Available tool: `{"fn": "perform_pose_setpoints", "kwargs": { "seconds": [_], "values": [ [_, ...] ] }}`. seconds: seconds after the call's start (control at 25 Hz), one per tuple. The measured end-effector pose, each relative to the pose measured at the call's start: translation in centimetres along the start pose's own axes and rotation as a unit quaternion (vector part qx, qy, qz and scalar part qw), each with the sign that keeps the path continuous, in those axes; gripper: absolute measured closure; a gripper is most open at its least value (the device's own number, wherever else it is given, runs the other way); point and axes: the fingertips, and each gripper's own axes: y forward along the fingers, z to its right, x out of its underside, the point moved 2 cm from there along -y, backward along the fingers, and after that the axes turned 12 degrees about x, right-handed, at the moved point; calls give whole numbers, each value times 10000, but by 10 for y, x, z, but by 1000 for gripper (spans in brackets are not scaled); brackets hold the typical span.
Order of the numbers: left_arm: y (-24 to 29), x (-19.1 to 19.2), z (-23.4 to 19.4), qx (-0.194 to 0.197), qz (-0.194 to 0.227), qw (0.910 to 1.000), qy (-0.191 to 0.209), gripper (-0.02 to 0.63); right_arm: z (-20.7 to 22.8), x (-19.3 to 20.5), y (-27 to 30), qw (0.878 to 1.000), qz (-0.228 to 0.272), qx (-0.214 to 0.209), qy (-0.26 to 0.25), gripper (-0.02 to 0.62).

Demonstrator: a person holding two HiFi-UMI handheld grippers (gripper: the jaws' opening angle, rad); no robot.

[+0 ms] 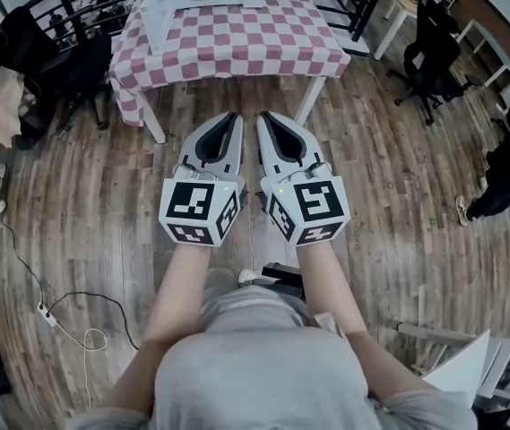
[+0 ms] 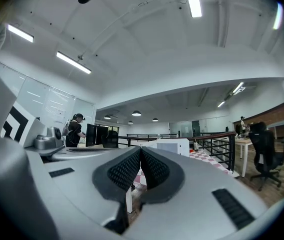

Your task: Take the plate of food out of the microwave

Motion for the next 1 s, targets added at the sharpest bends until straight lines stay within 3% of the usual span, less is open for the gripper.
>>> {"fn": "perform_pose_setpoints", "kwargs": {
  "seconds": [0.6, 1.0],
  "values": [
    [25, 5, -6, -52, -91, 9999, 39, 601, 19, 7, 17, 9999, -15, -82, 95, 569],
    [55, 11, -30, 118, -186, 9998, -13, 603, 29, 12, 52, 9999, -63, -45, 109, 569]
  ]
}}
